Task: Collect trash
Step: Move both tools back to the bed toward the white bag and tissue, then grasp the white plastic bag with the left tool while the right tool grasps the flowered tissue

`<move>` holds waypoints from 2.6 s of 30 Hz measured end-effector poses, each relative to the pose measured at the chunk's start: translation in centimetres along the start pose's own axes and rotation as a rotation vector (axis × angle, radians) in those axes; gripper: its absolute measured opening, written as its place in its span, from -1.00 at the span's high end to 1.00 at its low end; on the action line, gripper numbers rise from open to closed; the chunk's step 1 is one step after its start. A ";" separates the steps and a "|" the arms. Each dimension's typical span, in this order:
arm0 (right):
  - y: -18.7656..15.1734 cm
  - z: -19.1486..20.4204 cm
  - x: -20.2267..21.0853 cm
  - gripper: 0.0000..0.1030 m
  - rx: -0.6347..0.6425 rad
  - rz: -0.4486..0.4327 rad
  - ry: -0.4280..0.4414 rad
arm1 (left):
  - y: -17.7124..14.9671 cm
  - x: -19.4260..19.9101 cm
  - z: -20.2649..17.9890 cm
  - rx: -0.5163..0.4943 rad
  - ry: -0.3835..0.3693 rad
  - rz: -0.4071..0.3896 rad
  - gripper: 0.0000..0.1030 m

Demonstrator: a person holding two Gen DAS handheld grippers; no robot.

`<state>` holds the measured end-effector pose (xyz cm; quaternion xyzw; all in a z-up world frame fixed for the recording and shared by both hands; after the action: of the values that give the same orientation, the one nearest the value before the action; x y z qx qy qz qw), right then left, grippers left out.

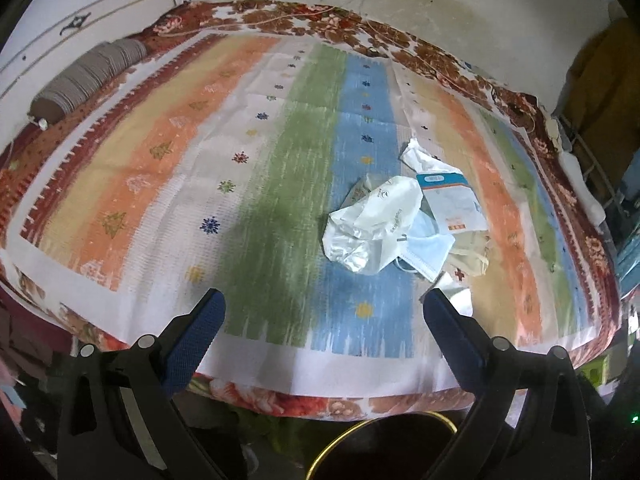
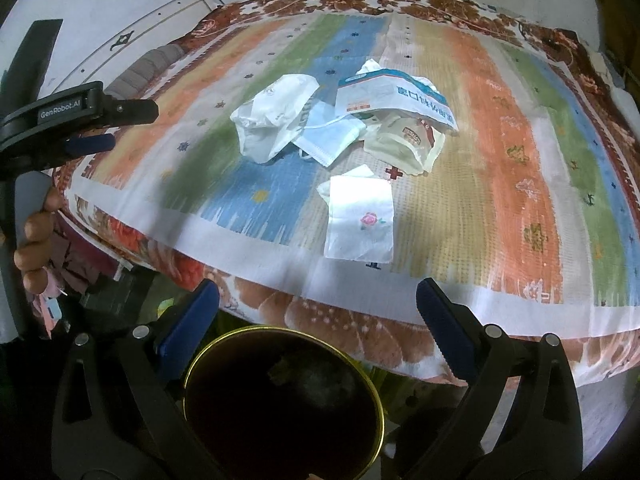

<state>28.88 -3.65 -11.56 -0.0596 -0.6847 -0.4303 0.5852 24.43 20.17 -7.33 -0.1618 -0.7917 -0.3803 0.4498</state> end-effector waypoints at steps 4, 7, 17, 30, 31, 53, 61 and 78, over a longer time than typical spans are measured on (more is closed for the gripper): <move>0.4 -0.9 -1.0 -0.80 -0.011 0.013 -0.006 | 0.3 -1.1 -0.3 -0.007 -0.013 0.011 -0.89; 0.7 -1.6 -1.7 -0.76 -0.034 0.022 0.005 | 0.3 -1.9 -0.7 -0.036 -0.014 0.016 -0.89; 1.2 -3.3 -5.0 -0.66 -0.066 0.066 0.012 | 1.3 -3.3 -2.6 -0.124 -0.065 -0.009 -0.89; 1.4 -3.9 -9.1 -0.40 -0.075 0.129 0.024 | 3.3 -7.6 -1.7 -0.115 -0.085 0.028 -0.86; 1.4 -3.9 -9.2 -0.39 -0.073 0.132 0.023 | 3.5 -7.9 -1.7 -0.109 -0.097 0.031 -0.86; 0.9 -3.5 -10.8 0.90 -0.040 0.167 -0.002 | 3.4 -12.6 -2.5 -0.083 -0.112 0.113 0.47; 2.4 -3.3 -8.5 0.95 -0.042 0.113 0.012 | 3.3 -10.6 -3.4 -0.105 -0.132 0.097 0.77; 3.5 -1.8 -1.5 0.96 0.008 -0.026 -0.003 | 2.8 -3.3 -4.4 -0.083 -0.143 0.027 0.90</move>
<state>32.79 -2.05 -11.10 -0.0486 -0.6881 -0.4350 0.5787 30.45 19.02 -7.45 -0.2178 -0.8030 -0.3942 0.3902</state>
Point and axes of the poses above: each gripper's, at about its wrist camera, not at the fingertips, and x roughly against the way its jaws point, z to its left, y to its top, the point moved 7 cm from there along -x, roughly the way its jaws point, and after that the axes turned 9 degrees about x, right-handed, at the moved point
